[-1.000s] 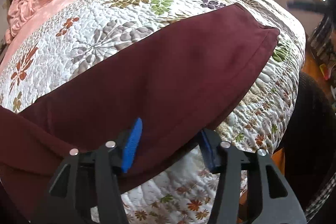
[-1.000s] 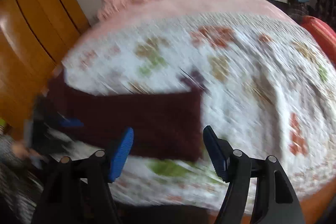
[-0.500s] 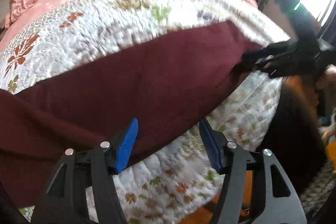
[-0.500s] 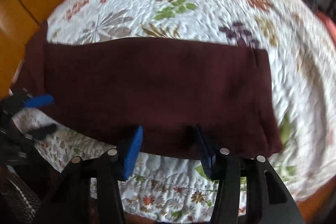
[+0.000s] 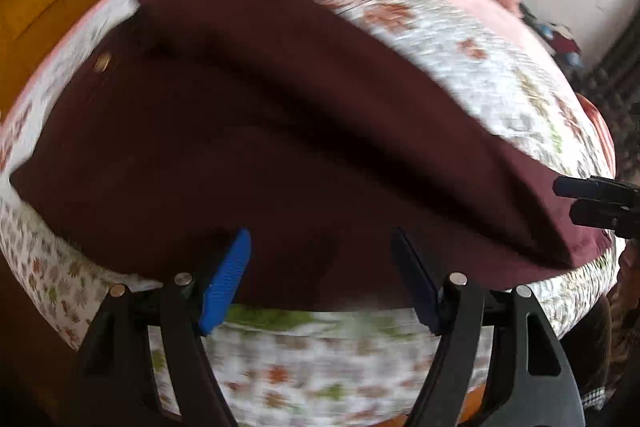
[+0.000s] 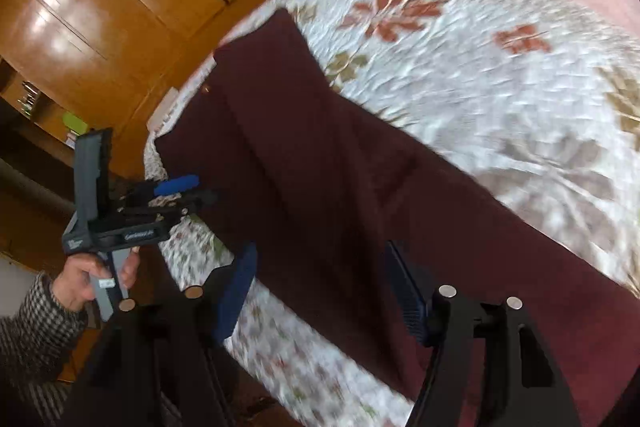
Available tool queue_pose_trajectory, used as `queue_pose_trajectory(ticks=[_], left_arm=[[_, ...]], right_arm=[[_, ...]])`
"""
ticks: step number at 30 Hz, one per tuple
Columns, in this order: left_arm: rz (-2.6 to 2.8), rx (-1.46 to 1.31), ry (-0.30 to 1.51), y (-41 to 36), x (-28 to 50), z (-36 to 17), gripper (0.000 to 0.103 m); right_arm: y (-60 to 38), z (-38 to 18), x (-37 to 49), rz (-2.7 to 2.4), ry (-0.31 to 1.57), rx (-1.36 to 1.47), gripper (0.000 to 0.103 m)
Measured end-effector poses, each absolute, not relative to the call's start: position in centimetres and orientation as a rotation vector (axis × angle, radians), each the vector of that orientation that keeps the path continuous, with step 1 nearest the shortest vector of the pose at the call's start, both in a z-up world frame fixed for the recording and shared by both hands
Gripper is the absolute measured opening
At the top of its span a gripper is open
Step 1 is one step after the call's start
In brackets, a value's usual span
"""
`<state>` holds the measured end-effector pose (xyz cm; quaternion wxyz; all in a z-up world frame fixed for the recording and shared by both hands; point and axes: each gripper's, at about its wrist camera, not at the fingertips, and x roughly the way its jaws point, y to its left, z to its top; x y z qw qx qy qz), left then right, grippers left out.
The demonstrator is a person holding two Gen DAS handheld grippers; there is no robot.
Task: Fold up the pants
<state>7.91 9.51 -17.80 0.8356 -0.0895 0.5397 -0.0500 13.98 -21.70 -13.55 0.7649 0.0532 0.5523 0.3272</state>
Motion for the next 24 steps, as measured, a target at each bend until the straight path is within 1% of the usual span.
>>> queue_pose_trajectory(ticks=[3, 6, 7, 8, 9, 10, 11, 12, 15, 18, 19, 20, 21, 22, 24], left_arm=[[-0.124, -0.264, 1.156, 10.5, 8.3, -18.8, 0.072], [-0.137, -0.271, 1.154, 10.2, 8.3, -18.9, 0.073], [-0.143, -0.274, 1.152, 10.0, 8.3, -18.9, 0.074], [-0.146, -0.280, 1.151, 10.0, 8.4, -18.9, 0.074], [-0.152, -0.292, 1.149, 10.2, 8.7, -19.0, 0.074], [-0.157, -0.302, 1.148, 10.3, 8.8, -19.0, 0.074], [-0.160, -0.313, 1.148, 10.2, 8.9, -19.0, 0.074], [-0.162, -0.321, 1.148, 10.7, 9.0, -19.0, 0.075], [-0.152, -0.336, 1.149, 11.8, 8.5, -18.5, 0.079], [-0.144, -0.329, 1.124, 12.1, 8.6, -17.1, 0.081], [-0.143, -0.324, 1.114, 12.2, 8.7, -16.7, 0.082], [-0.141, -0.319, 1.107, 12.3, 8.8, -16.3, 0.083], [-0.141, -0.313, 1.103, 12.3, 8.9, -16.0, 0.083], [-0.142, -0.308, 1.101, 12.4, 9.1, -15.8, 0.083], [-0.142, -0.307, 1.096, 12.6, 9.2, -15.5, 0.084]], right_arm=[[-20.0, -15.1, 15.7, 0.694, 1.257, 0.114, 0.066], [-19.2, -16.4, 18.2, 0.678, 1.305, 0.112, 0.066], [-19.1, -16.4, 18.3, 0.683, 1.312, 0.114, 0.065], [-18.8, -16.4, 18.4, 0.697, 1.314, 0.115, 0.060], [-18.6, -16.3, 18.7, 0.710, 1.313, 0.115, 0.044], [-18.5, -16.2, 18.8, 0.728, 1.315, 0.116, 0.017], [-18.2, -16.1, 19.0, 0.774, 1.321, 0.137, 0.004], [-18.0, -15.8, 18.8, 0.816, 1.324, 0.164, 0.000], [-16.7, -14.3, 16.5, 0.942, 1.272, 0.133, 0.000], [-15.2, -13.5, 14.4, 0.900, 1.232, -0.005, 0.000], [-15.3, -13.4, 14.4, 0.875, 1.222, -0.015, 0.009], [-15.9, -13.3, 14.9, 0.849, 1.212, 0.002, 0.020], [-16.5, -13.3, 15.5, 0.820, 1.210, 0.015, 0.049], [-17.3, -13.3, 16.3, 0.790, 1.207, 0.032, 0.055], [-18.3, -13.3, 17.4, 0.774, 1.211, 0.065, 0.055]])
